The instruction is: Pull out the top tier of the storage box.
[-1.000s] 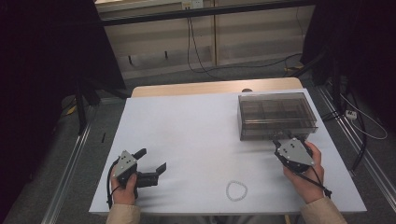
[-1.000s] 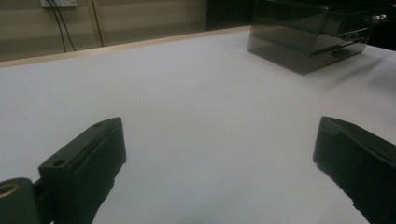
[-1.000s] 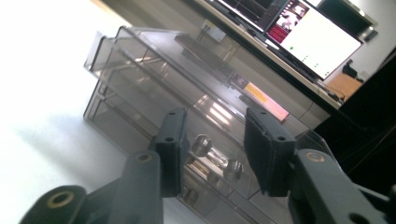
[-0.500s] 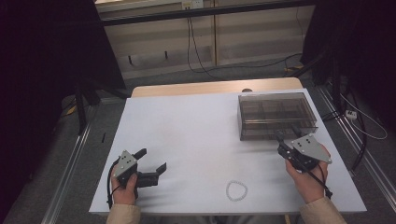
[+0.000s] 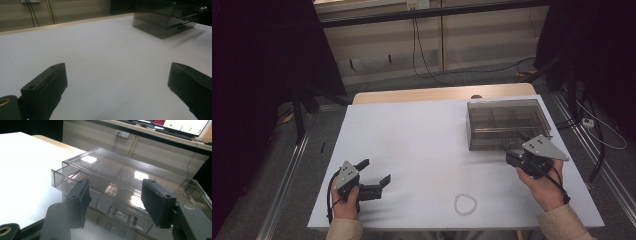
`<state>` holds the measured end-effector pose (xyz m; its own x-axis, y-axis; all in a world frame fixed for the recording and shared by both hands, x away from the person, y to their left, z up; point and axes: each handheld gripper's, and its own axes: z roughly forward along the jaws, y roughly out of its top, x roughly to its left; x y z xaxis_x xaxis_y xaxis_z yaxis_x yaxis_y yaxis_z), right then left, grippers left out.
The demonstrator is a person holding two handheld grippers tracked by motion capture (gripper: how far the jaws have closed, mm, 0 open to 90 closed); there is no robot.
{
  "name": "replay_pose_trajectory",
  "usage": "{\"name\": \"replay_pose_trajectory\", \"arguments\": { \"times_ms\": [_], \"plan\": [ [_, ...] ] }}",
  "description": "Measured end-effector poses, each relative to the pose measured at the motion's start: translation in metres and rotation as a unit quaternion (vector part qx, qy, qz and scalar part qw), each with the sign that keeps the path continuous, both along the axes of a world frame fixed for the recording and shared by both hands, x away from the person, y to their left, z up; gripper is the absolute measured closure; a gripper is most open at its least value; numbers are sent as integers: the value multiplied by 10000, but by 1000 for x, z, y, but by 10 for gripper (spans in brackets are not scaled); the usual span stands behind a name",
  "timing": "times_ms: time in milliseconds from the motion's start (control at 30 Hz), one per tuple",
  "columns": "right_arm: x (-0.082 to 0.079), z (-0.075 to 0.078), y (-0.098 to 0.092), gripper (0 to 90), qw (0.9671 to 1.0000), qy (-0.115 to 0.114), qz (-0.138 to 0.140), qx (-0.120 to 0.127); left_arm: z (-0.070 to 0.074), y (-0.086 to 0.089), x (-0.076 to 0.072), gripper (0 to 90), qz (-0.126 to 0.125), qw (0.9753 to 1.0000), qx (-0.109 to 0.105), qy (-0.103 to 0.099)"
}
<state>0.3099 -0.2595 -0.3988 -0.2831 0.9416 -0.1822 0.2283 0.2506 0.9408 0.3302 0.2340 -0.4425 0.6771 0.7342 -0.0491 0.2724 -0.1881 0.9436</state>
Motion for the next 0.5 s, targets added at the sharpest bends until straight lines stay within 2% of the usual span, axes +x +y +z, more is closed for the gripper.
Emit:
{"name": "replay_pose_trajectory", "arguments": {
  "times_ms": [233,500],
  "plan": [
    [13,3,-1,402,9989,348,310,-45,0,0,0,27,-5,10000,-2,4],
    [27,0,-5,437,9943,829,639,-211,0,0,0,26,-3,10000,13,18]
  ]
}}
